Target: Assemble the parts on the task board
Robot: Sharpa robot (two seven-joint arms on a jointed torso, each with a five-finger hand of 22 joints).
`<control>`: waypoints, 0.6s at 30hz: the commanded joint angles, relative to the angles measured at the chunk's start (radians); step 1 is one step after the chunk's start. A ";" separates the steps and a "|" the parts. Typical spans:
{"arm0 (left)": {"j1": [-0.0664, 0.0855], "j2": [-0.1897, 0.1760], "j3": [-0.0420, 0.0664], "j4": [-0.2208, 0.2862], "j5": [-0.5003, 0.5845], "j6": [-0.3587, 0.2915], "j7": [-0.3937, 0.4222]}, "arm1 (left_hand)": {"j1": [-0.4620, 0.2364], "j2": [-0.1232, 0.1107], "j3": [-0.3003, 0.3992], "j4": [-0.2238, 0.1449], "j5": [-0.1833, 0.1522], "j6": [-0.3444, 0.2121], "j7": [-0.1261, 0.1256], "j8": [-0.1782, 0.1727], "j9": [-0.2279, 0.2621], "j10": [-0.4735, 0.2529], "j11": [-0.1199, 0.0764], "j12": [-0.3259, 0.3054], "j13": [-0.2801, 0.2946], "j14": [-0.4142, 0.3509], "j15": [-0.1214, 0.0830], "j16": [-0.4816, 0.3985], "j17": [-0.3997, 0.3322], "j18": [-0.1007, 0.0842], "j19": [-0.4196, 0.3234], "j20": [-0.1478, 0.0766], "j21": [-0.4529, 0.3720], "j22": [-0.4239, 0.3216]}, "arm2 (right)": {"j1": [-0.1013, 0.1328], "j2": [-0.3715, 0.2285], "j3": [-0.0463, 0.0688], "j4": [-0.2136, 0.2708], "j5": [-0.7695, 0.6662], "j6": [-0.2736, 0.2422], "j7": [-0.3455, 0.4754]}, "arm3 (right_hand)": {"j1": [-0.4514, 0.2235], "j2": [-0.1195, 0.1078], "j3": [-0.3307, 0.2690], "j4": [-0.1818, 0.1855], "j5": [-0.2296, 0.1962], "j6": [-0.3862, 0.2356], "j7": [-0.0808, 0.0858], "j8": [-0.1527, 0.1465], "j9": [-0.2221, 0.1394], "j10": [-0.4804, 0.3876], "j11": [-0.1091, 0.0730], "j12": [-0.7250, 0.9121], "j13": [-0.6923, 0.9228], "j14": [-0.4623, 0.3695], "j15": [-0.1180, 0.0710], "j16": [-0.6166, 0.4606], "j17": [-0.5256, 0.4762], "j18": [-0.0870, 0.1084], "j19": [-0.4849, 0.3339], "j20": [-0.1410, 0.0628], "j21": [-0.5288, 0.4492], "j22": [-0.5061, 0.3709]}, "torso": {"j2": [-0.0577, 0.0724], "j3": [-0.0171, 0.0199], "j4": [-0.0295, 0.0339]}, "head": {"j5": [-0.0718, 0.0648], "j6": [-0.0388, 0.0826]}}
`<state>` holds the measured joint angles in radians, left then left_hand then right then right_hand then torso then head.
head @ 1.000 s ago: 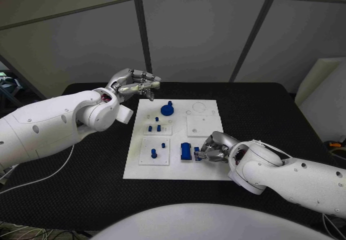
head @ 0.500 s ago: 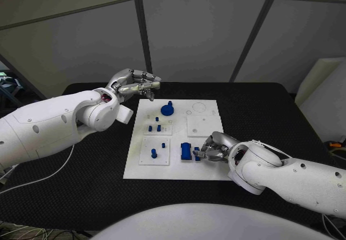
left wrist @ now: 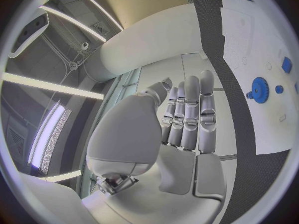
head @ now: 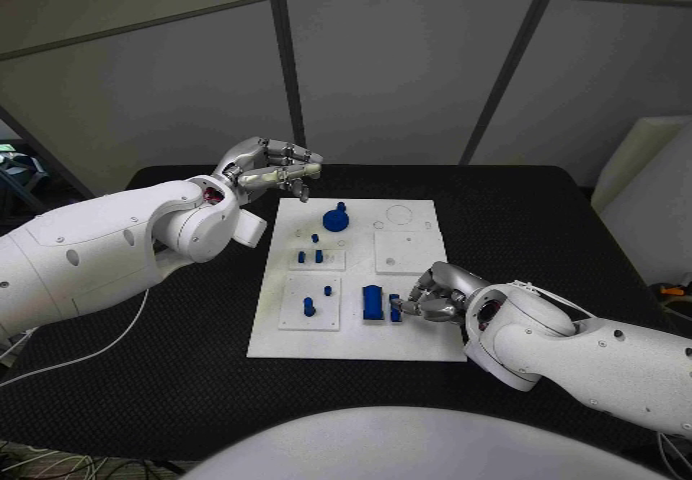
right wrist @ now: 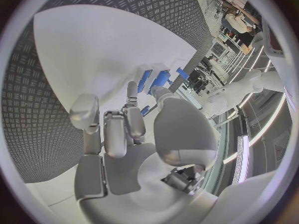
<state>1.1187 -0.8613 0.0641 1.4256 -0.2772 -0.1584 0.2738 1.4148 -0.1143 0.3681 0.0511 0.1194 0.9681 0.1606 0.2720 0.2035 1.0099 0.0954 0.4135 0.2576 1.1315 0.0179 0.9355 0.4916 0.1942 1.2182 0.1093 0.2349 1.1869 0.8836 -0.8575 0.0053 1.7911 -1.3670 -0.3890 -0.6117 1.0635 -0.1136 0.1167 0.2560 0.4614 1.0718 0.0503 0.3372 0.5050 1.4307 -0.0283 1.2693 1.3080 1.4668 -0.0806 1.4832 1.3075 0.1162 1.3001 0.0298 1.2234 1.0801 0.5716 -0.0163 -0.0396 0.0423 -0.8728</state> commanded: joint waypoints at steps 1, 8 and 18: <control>0.001 -0.002 0.000 0.002 0.003 0.005 0.009 | -0.005 0.000 -0.003 -0.005 -0.004 -0.007 -0.001 0.005 0.002 -0.007 -0.002 0.007 0.002 -0.007 0.002 0.001 -0.001 -0.013 0.001 0.006 -0.003 -0.001 | 0.004 -0.015 0.000 -0.017 0.087 -0.042 0.163 | 0.052 0.012 -0.010 -0.008 0.021 -0.031 0.012 -0.019 -0.005 -0.026 0.016 -0.038 -0.015 0.065 0.006 -0.024 0.081 -0.005 -0.033 0.006 -0.034 -0.040 | -0.001 0.0005 -0.0018 | 0.001 0.000; 0.001 0.000 0.000 -0.009 0.067 -0.013 0.032 | -0.041 -0.004 -0.031 0.016 -0.008 -0.015 -0.001 0.012 0.010 -0.015 0.000 0.022 0.003 -0.009 0.007 0.002 -0.004 -0.015 0.002 0.011 -0.014 -0.009 | 0.044 -0.032 0.000 -0.100 0.464 -0.047 0.461 | 0.183 0.046 -0.015 -0.065 -0.091 -0.097 0.044 -0.072 -0.026 -0.084 0.043 -0.128 -0.085 0.040 0.027 -0.100 -0.021 0.020 -0.114 0.027 -0.139 -0.167 | -0.006 -0.0012 -0.0009 | -0.009 0.000; 0.000 0.031 0.000 -0.082 0.172 -0.085 0.090 | -0.048 0.017 -0.197 0.084 -0.008 -0.037 -0.021 -0.081 -0.037 -0.037 0.027 -0.011 -0.045 -0.165 0.062 -0.328 -0.158 -0.018 -0.217 0.068 -0.147 -0.236 | 0.098 0.036 0.025 -0.351 0.949 0.006 0.829 | 0.324 0.081 0.035 -0.128 -0.311 -0.164 0.105 -0.170 -0.104 -0.479 0.118 -0.790 -0.627 -0.314 0.108 -0.892 -0.734 0.048 -0.429 0.099 -0.590 -0.552 | -0.043 -0.0131 -0.0096 | -0.015 0.016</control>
<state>1.1179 -0.8348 0.0637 1.3543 -0.1773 -0.1934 0.3110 1.3604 -0.1000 0.1792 0.1345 0.1142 0.9256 0.1427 0.1972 0.1700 0.9732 0.1166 0.4097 0.2185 0.9779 0.0735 0.6362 0.3459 0.1942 1.0236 0.1737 0.0798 0.9692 0.9774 -0.8317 0.0281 1.4675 -0.6630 -0.4104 0.0093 1.3801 -0.0329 0.1471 0.1291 0.1550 0.9154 0.1559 0.1730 0.4064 0.9675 0.0837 0.5039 0.7025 1.1735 0.0220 0.6241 0.5919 0.1715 0.8852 0.1231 0.6534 0.5400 0.5452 -0.0233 -0.0455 0.0269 -0.8644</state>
